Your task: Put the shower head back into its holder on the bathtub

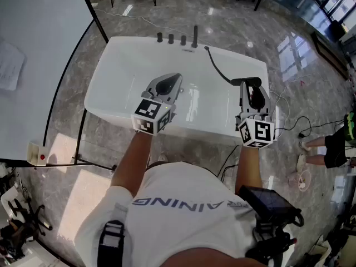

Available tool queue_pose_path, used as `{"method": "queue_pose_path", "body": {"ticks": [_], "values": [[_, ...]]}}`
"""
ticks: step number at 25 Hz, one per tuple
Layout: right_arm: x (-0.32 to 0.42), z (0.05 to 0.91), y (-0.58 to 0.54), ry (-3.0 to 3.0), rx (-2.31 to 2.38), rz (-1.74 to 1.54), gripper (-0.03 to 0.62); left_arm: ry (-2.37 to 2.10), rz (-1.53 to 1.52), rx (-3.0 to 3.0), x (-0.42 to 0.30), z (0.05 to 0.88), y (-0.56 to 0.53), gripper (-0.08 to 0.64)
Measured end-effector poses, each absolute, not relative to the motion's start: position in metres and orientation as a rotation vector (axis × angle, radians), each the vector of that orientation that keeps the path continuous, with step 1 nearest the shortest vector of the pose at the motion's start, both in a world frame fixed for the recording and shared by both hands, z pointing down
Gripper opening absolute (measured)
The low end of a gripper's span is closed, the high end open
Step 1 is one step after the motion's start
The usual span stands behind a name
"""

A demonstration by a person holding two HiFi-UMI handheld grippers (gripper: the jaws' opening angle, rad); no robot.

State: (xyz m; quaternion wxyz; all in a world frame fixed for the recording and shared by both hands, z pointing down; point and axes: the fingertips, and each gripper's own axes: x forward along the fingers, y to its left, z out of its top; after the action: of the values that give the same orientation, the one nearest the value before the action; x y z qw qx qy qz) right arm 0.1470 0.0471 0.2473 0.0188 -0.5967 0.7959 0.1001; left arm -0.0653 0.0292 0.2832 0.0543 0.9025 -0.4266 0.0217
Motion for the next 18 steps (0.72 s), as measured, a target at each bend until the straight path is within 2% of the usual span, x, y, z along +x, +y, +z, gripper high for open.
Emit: {"method": "queue_pose_path", "body": {"ticks": [18], "values": [[0.1517,0.2495,0.051,2.475,-1.843,0.311,0.121,-1.301,0.071,2.738,-0.0583,0.2843,0.0325,0.017]]}}
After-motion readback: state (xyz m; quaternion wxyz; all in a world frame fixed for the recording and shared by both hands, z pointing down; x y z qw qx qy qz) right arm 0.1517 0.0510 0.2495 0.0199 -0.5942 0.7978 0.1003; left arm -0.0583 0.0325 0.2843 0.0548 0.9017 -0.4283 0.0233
